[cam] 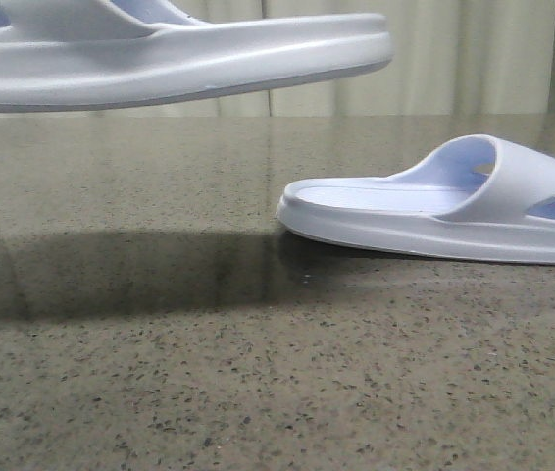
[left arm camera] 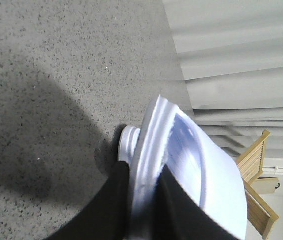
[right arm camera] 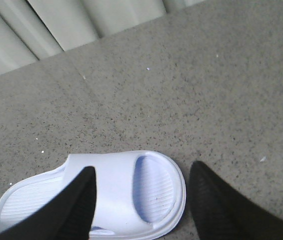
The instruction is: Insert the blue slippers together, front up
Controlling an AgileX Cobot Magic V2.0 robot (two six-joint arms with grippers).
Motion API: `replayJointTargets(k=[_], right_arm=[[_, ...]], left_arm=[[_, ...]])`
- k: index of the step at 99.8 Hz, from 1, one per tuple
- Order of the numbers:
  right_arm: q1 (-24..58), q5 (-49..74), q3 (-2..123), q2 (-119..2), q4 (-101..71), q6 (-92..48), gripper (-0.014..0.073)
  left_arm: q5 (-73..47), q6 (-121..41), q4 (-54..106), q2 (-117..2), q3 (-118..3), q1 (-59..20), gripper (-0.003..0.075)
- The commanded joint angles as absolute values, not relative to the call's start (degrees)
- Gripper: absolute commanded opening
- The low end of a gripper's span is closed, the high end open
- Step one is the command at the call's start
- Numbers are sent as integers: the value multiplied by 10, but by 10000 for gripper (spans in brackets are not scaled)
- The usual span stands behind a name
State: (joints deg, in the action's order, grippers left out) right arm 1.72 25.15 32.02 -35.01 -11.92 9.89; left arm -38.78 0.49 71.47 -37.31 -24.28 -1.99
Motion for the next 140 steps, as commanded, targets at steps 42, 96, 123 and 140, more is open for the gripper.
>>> replayJointTargets(k=[42,96,123,140], right_arm=[[19,186,325,-536,-202,173,351],[19,157,325,-582,-255,173,351],[19,155,325,-582,-278,173,351],[19,155,325,-582,-278,173,351]], left_arm=[[-372,0,750,-372,-258,-23,27],[-372,0,750,-372,-258,-23,27],[-372,0,750,-372,-258,-23,27],[-372,0,750,-372,-258,-23,27]])
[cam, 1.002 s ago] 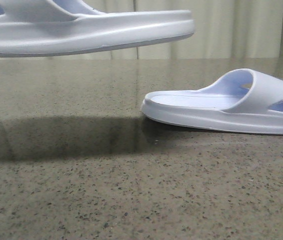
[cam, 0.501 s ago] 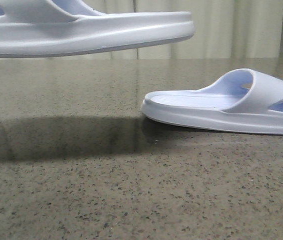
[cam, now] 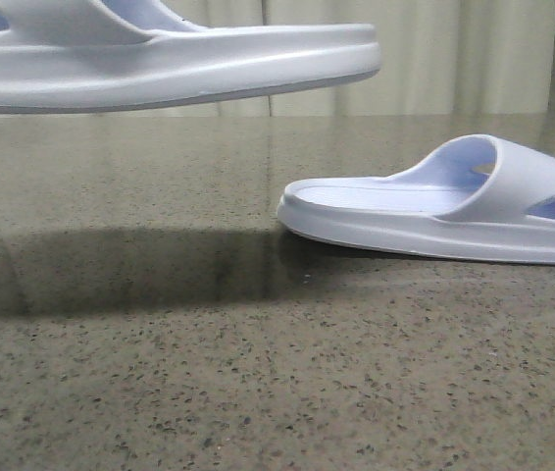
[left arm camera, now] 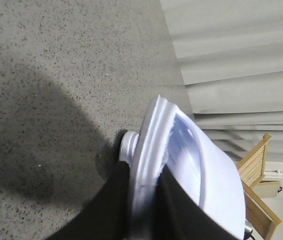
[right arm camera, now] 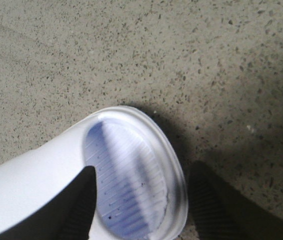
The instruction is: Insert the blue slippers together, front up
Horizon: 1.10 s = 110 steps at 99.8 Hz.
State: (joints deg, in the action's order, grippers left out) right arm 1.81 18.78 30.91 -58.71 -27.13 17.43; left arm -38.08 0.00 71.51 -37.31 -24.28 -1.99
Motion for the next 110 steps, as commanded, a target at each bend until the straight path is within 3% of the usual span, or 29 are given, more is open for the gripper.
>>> replayJointTargets(k=[1,110], right_arm=[[19,155,325,-582,-278,173,351],[19,155,325,-644,-312,172,350]], left_arm=[[-372,0,750,-372,-258,-23,27],[-372,0,750,-372,-258,-23,27]])
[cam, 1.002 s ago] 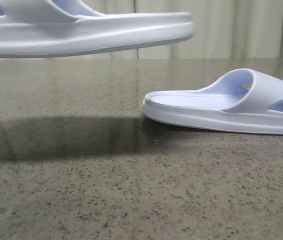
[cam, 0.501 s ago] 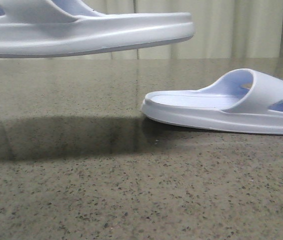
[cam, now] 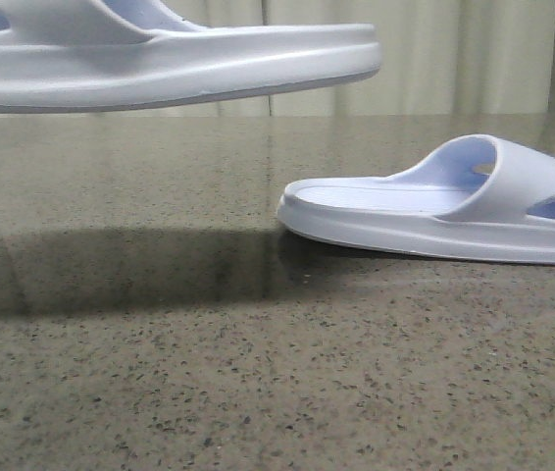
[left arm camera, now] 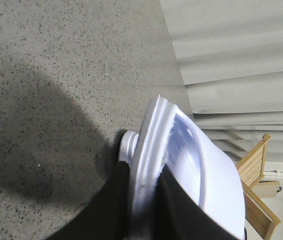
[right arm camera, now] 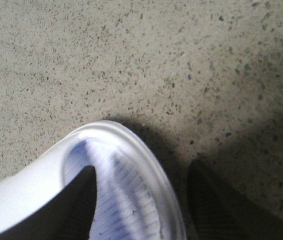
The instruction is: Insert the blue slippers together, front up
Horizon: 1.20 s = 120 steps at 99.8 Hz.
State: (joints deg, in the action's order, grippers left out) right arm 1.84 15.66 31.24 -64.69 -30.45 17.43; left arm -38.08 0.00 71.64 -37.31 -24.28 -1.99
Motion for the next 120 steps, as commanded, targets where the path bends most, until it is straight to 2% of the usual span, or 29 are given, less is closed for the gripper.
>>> replayJointTargets(k=[1,10,30,57,71,84,120], right_arm=[[19,157,325,-644,-312,172,350],[22,160,325,-644,-312,172,339],[22,160,325,-644,-312,172,234],[22,160,325,-644,-312,171,185],[22,155,325,-644,-312,166,66],[22,132,325,-644,-312,166,-106],[22,62,344,-635,-334,166,-107]], left_arm=[[-372,0,750,-372,-258,-23,27],[-372,0,750,-372,-258,-23,27],[-372,0,750,-372,-258,-23,27],[-372,0,750,-372,-258,-23,27],[-372,0,750,-372,-258,-23,27],[-372,0,750,-372,-258,-23,27],[-372,0,750,-372,-258,-23,27]])
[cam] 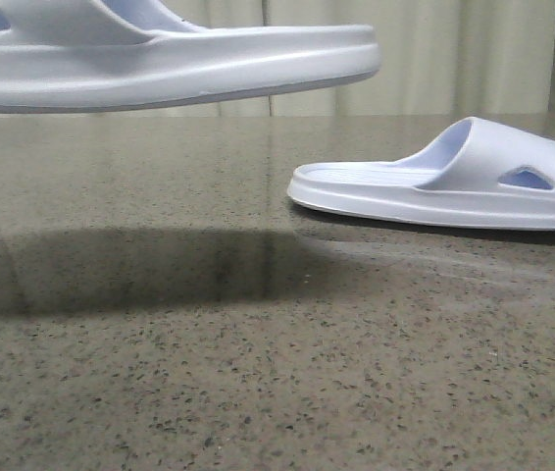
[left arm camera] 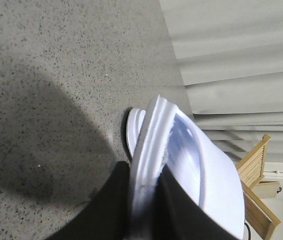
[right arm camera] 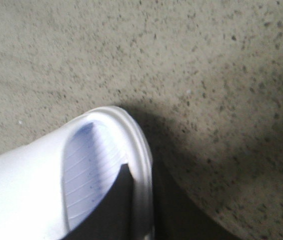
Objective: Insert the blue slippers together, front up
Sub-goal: 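Lift the slipper with the right gripper and raise it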
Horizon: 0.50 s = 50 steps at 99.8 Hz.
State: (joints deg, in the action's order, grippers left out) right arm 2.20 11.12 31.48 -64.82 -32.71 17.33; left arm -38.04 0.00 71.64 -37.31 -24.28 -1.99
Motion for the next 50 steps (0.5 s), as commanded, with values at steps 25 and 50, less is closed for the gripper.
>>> replayJointTargets(k=[25,50], right_arm=[[22,55,417,-595,-332,162,-107],[22,120,492,-541,-332,142,-107]], left_arm=[[-366,0,750,-374,-258,-23,27],[-361,0,745,-377,-258,-23,27]])
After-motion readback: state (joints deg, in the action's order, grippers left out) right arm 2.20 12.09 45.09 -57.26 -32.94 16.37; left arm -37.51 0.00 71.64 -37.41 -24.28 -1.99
